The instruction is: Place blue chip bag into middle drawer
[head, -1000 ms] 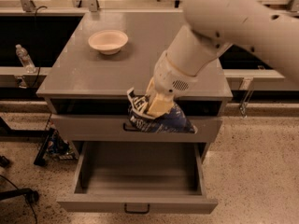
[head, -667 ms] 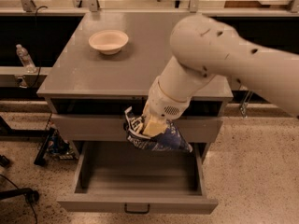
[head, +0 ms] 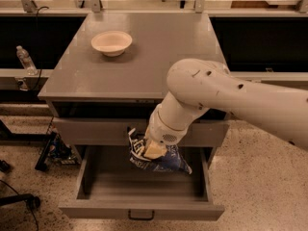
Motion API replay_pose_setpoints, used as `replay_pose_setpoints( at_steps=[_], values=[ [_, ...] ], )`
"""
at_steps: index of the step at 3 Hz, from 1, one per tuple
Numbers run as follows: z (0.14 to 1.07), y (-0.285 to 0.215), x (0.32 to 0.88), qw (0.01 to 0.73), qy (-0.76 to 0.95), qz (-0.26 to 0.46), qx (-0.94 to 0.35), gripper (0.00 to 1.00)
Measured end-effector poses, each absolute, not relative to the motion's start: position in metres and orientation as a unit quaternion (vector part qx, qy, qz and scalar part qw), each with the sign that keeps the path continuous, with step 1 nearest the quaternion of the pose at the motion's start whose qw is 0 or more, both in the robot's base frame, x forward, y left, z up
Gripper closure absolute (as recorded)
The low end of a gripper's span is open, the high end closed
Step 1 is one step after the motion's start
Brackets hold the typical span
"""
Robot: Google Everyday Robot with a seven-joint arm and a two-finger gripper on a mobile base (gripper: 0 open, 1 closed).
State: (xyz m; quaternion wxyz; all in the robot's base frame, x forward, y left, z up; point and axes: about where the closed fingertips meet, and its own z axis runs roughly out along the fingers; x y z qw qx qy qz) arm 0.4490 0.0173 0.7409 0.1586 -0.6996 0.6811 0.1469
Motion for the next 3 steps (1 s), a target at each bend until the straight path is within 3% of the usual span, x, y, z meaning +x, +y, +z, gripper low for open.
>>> replay_pose_setpoints(
  at_steps=[3],
  values=[
    [0.701,0.011,0.452,0.147,0.695,0.147,-0.689,1.0]
  ],
)
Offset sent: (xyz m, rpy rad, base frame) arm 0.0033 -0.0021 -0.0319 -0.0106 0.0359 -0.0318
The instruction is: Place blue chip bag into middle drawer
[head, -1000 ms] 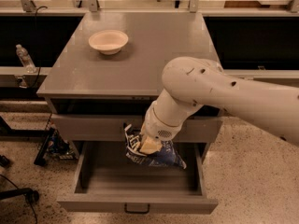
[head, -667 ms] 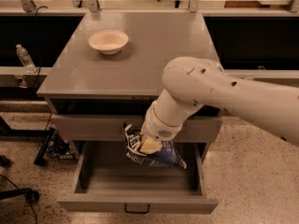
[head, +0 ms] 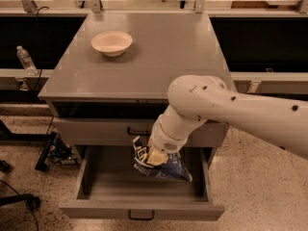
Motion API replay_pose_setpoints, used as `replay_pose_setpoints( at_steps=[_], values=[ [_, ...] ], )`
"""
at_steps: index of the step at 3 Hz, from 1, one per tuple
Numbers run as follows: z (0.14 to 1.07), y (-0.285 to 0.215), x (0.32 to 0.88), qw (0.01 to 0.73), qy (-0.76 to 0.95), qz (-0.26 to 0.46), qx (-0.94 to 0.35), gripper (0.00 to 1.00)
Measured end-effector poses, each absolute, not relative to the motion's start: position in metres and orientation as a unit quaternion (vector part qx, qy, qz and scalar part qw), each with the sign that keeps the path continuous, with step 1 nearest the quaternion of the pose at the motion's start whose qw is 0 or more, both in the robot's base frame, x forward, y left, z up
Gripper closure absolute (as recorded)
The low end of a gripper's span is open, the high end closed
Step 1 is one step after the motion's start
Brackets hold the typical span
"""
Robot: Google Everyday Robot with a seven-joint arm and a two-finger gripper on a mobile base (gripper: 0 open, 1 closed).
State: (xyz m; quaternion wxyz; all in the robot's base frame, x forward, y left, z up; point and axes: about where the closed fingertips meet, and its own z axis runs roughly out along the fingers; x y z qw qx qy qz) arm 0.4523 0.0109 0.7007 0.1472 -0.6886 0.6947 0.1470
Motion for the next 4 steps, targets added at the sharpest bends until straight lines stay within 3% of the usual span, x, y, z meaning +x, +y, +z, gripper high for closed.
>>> replay_pose_setpoints(
  at_steps=[4],
  values=[
    [0.567,-0.011,0.477,0.174,0.723,0.124,-0.657,1.0]
  ],
)
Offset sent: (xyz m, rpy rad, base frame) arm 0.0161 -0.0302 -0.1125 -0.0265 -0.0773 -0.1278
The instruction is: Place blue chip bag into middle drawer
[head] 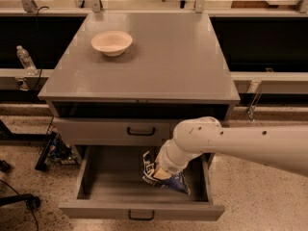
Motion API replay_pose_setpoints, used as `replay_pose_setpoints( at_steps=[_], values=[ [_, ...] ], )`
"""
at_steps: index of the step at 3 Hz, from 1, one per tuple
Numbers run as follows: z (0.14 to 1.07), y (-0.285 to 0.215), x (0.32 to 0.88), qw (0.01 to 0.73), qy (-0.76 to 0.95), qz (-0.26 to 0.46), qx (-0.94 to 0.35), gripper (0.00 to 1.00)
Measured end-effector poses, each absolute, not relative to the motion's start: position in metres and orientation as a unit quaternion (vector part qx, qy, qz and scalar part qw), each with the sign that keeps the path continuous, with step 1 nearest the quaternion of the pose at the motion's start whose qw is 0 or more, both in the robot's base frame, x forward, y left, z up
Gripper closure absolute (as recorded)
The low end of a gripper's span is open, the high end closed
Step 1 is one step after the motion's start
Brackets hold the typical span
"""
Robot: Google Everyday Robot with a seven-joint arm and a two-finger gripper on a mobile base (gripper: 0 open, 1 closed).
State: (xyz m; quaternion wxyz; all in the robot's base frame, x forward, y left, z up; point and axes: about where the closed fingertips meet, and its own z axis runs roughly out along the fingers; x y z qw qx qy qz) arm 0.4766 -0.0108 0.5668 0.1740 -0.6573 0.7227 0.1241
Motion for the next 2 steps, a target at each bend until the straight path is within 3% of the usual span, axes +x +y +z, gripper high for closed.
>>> replay_pose_setpoints(
  at_steps=[2],
  values=[
    [0.509,-0.004,0.495,0.194,0.719,0.141,-0.652,1.0]
  ],
)
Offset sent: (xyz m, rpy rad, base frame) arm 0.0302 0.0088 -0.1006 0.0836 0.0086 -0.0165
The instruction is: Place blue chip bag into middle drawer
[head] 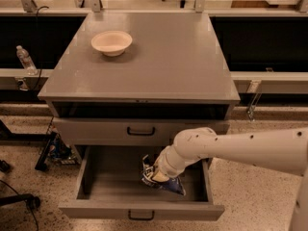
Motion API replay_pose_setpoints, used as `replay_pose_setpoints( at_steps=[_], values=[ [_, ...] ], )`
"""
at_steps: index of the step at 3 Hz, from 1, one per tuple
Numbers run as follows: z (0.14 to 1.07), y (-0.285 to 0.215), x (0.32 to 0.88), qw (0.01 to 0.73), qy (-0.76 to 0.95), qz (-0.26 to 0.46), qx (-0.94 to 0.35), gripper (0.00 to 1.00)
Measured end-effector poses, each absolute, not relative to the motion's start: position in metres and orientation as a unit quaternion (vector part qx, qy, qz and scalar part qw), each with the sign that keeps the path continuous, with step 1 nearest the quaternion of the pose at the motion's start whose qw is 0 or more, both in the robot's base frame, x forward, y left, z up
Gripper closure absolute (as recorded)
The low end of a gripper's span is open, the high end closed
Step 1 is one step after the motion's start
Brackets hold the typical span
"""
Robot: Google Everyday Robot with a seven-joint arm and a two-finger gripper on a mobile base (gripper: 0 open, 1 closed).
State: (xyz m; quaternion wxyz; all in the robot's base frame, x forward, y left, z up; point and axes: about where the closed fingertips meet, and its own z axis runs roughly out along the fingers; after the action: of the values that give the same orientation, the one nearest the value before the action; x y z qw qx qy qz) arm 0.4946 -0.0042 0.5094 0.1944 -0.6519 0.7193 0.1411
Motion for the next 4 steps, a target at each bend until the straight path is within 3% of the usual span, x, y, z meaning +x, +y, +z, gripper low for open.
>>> replay_pose_setpoints(
  at_steps=[4],
  values=[
    [0.423,0.001,0.522,0.172,0.741,0.142,-0.633,1.0]
  ],
)
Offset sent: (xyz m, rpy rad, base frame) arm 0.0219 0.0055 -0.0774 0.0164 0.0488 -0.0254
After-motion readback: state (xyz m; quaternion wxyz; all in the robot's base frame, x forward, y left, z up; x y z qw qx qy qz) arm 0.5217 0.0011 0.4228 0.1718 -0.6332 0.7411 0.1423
